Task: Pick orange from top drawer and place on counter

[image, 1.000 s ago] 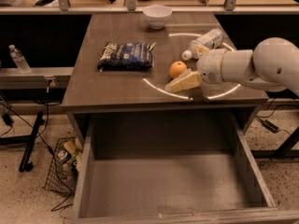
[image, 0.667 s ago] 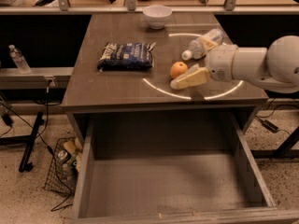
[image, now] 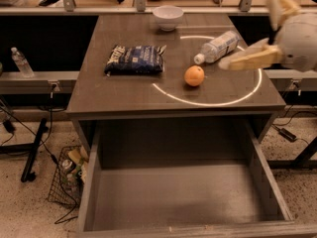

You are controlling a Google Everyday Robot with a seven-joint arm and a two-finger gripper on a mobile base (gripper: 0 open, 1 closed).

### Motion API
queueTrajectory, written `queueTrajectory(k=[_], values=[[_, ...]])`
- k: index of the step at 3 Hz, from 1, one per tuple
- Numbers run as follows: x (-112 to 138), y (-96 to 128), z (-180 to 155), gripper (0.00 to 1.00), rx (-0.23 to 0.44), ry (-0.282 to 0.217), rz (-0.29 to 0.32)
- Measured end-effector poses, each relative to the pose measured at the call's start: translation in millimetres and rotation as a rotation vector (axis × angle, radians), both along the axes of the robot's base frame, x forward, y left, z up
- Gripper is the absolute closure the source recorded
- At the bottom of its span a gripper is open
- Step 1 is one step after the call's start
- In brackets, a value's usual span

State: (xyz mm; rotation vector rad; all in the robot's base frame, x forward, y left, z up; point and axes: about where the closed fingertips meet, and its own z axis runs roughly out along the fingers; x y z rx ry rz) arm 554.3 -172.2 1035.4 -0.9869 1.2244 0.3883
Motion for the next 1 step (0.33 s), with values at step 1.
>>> queueTrajectory(k=[1], values=[[-24.2,-31.3,17.7,0.00,-0.013,-0.079,-0.058]])
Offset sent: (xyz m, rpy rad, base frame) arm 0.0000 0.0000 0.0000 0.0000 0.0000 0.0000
